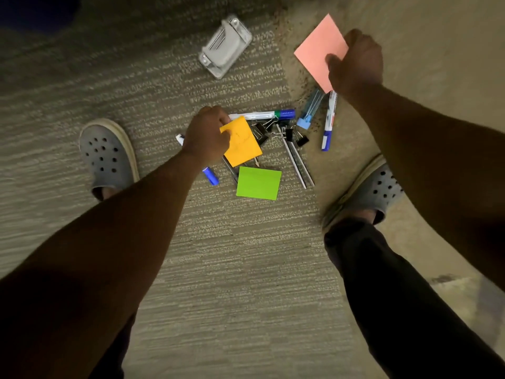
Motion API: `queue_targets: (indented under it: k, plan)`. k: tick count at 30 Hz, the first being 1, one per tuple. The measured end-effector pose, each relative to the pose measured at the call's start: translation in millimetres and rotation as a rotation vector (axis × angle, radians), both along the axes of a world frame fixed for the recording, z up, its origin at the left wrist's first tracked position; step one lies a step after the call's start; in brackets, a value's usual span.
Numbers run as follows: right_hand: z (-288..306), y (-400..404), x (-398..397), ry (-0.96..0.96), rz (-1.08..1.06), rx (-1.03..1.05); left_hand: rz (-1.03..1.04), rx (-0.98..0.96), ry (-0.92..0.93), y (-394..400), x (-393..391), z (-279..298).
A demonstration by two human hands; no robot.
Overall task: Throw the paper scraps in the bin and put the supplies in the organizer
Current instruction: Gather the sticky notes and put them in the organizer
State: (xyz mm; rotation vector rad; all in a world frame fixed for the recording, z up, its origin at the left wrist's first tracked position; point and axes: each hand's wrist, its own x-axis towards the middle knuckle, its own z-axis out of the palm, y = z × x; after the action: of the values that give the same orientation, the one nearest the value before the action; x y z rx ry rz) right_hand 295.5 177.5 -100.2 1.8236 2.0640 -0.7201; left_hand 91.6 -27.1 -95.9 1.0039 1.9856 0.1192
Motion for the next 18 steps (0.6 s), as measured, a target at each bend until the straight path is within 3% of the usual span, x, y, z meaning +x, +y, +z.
queue_targets:
  k: [7,11,14,18]
  plan:
    - [71.2,-38.2,3.4,0.391,-0.283,0.074,0.378,0.044,-0.284,14.2,-22.2,53.0]
    - [91.1,-76.7,-24.9,0.64,-0.544,-0.207,0.563,0.088,-0.492,26.7,-31.0,80.5]
    - [93.7,-106.8,-47.5,0.645,-0.489,-0.316,0.672,0.042,-0.667,37.7,-33.1,93.2]
    - [90.8,-131.6,-69.1,0.546,-0.336,-0.197,0.832,0.035,-0.798,46.7,-35.3,95.8]
